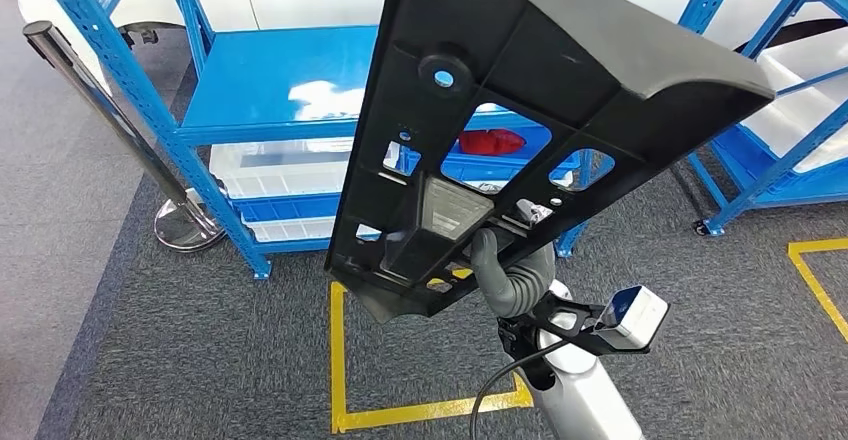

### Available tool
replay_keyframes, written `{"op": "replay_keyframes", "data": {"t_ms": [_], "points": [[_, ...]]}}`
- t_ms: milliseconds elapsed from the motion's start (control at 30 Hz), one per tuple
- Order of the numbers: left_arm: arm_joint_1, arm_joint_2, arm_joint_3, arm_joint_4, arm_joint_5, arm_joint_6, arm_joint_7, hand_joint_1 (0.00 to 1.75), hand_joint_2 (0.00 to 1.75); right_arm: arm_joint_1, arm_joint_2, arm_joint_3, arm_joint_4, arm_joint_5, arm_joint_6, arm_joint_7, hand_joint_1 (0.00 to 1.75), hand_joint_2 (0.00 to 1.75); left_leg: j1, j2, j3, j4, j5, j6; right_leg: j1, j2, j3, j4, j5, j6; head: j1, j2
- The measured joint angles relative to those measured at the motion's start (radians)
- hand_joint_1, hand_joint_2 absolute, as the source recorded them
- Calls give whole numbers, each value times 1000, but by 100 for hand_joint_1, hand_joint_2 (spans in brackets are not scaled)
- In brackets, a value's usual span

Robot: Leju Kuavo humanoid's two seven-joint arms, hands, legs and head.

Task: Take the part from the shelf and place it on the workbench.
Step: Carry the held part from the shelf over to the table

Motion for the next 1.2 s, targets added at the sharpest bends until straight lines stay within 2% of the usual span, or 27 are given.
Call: {"op": "replay_keyframes", "data": {"t_ms": [33, 100, 133, 167, 200, 233, 300, 333, 367, 433, 500, 533, 600, 633, 667, 700, 733, 800, 833, 867, 933, 1000, 1033, 1100, 1133, 1167, 1200], "points": [[1, 0, 1, 0, 0, -4, -1, 0, 175, 4, -3, -2, -1, 2, -1, 0, 175, 175, 1, 8, -6, -1, 7, 6, -2, -4, -21, 49, -35, 4, 1, 0], [4, 0, 3, 0, 1, -12, -2, 0, 175, 14, -10, -5, -3, 7, -2, 0, 175, 175, -3, 21, -21, 0, 16, 12, -4, -9, -75, 188, -115, 12, 2, 0], [5, 0, 5, 0, 2, -14, -3, 0, 175, 22, -13, -6, -3, 9, -2, 0, 175, 175, -5, 28, -27, 2, 20, 13, -4, -10, -91, 242, -138, 14, 2, 0], [6, 0, 8, 0, 4, -14, -3, 0, 175, 29, -17, -7, -4, 11, -2, -1, 175, 175, -6, 34, -32, 4, 22, 13, -5, -11, -90, 261, -143, 15, 2, 0], [7, 0, 12, 0, 5, -11, -4, 0, 175, 36, -21, -8, -4, 12, -2, -1, 175, 175, -8, 41, -35, 6, 24, 12, -5, -15, -67, 238, -130, 13, 2, 0], [7, -1, 16, 0, 6, -6, -5, 0, 175, 40, -24, -10, -6, 13, -2, -1, 175, 175, -10, 48, -37, 9, 24, 11, -4, -23, -26, 177, -104, 9, 3, 0], [7, -3, 21, 0, 7, 6, -7, 0, 175, 44, -28, -15, -14, 13, 0, -1, 175, 175, -14, 60, -40, 17, 22, 6, 4, -55, 60, 35, -65, -8, 2, 0], [7, -4, 23, 0, 7, 12, -9, 0, 175, 45, -29, -18, -18, 13, 1, -1, 175, 175, -16, 66, -42, 20, 21, 2, 8, -66, 82, -8, -57, -17, 2, 0], [7, -5, 25, 0, 7, 19, -10, 0, 175, 47, -31, -22, -22, 13, 4, -1, 175, 175, -18, 73, -43, 21, 20, -2, 13, -71, 89, -25, -57, -24, 2, 0], [5, -5, 31, 0, 7, 37, -18, 0, 175, 53, -33, -33, -28, 18, 12, -1, 175, 175, -19, 82, -43, 21, 19, -12, 13, -57, 86, -30, -52, -34, 2, 0], [4, -5, 39, 0, 6, 53, -35, 0, 175, 57, -34, -43, -38, 29, 16, -1, 175, 175, -17, 63, -52, 42, -1, -24, 7, -43, 86, -38, -45, -45, 1, 0], [5, -4, 42, 0, 4, 60, -44, 0, 175, 59, -34, -47, -44, 36, 15, -1, 175, 175, -14, 45, -69, 82, -28, -31, 3, -37, 85, -42, -42, -49, 1, 0], [6, 0, 45, 0, -6, 64, -59, 0, 175, 69, -35, -56, -61, 53, 0, -1, 175, 175, -8, 21, -129, 217, -95, -41, 3, -23, 82, -42, -39, -54, 0, 0], [8, 3, 45, 0, -13, 62, -66, 0, 175, 79, -35, -60, -72, 63, -11, -1, 175, 175, -6, 18, -159, 283, -119, -45, 3, -14, 80, -41, -38, -54, 1, 0], [9, 6, 45, 0, -18, 55, -72, 0, 175, 90, -37, -64, -85, 73, -23, -1, 175, 175, -4, 17, -175, 317, -122, -47, 3, -5, 79, -39, -38, -54, 1, 0], [10, 10, 45, 0, -22, 45, -76, 0, 175, 101, -38, -66, -99, 82, -33, -1, 175, 175, -1, 17, -172, 310, -105, -49, 2, 5, 79, -37, -38, -54, 1, 0], [11, 14, 45, 0, -27, 38, -79, 0, 175, 111, -40, -68, -114, 89, -40, -1, 175, 175, 2, 12, -150, 261, -69, -49, 2, 15, 79, -35, -38, -52, 1, 0], [12, 23, 45, 0, -36, 28, -82, 0, 175, 123, -42, -68, -142, 95, -49, -1, 175, 175, 8, -21, -87, 119, 1, -46, 2, 37, 78, -29, -39, -47, 1, 0], [12, 26, 45, 0, -41, 25, -83, 0, 175, 125, -43, -68, -154, 95, -52, -1, 175, 175, 9, -37, -63, 65, 17, -43, 2, 47, 75, -27, -38, -41, 1, 0], [11, 29, 45, 0, -46, 22, -83, 0, 175, 127, -45, -67, -165, 93, -55, -1, 175, 175, 9, -48, -53, 39, 20, -39, 2, 56, 69, -26, -35, -35, 1, 0], [8, 33, 45, -1, -59, 9, -82, 0, 175, 131, -52, -67, -190, 89, -64, -1, 175, 175, 8, -41, -50, 28, 17, -28, 0, 73, 59, -27, -27, -20, 1, 0], [6, 35, 44, -1, -76, -2, -82, 0, 175, 141, -63, -70, -223, 90, -77, -1, 175, 175, 10, -22, -50, 21, 26, -13, 0, 55, 49, -10, -40, -10, 3, 0], [7, 35, 43, -1, -85, -6, -81, 0, 175, 147, -68, -72, -239, 93, -84, -1, 175, 175, 12, -11, -50, 16, 29, -7, 1, 35, 33, 25, -63, -7, 6, 0], [9, 35, 41, -1, -100, -16, -79, 0, 175, 165, -78, -77, -274, 100, -92, -1, 175, 175, 9, 11, -52, 15, 31, 0, 0, -1, -26, 155, -132, -3, 12, 0], [10, 35, 40, -1, -107, -21, -77, 0, 175, 177, -82, -80, -290, 103, -93, -1, 175, 175, 8, 22, -53, 15, 31, 1, -2, -7, -57, 223, -160, 0, 12, 0], [10, 35, 40, -1, -114, -27, -75, 0, 175, 189, -87, -82, -305, 106, -92, -1, 175, 175, 7, 32, -54, 16, 30, 1, -4, -9, -76, 266, -172, 3, 13, 0], [9, 35, 38, -1, -121, -31, -74, 0, 175, 200, -93, -83, -317, 108, -91, -1, 175, 175, 6, 43, -54, 17, 30, 1, -5, -11, -75, 270, -164, 4, 13, 0]]}}
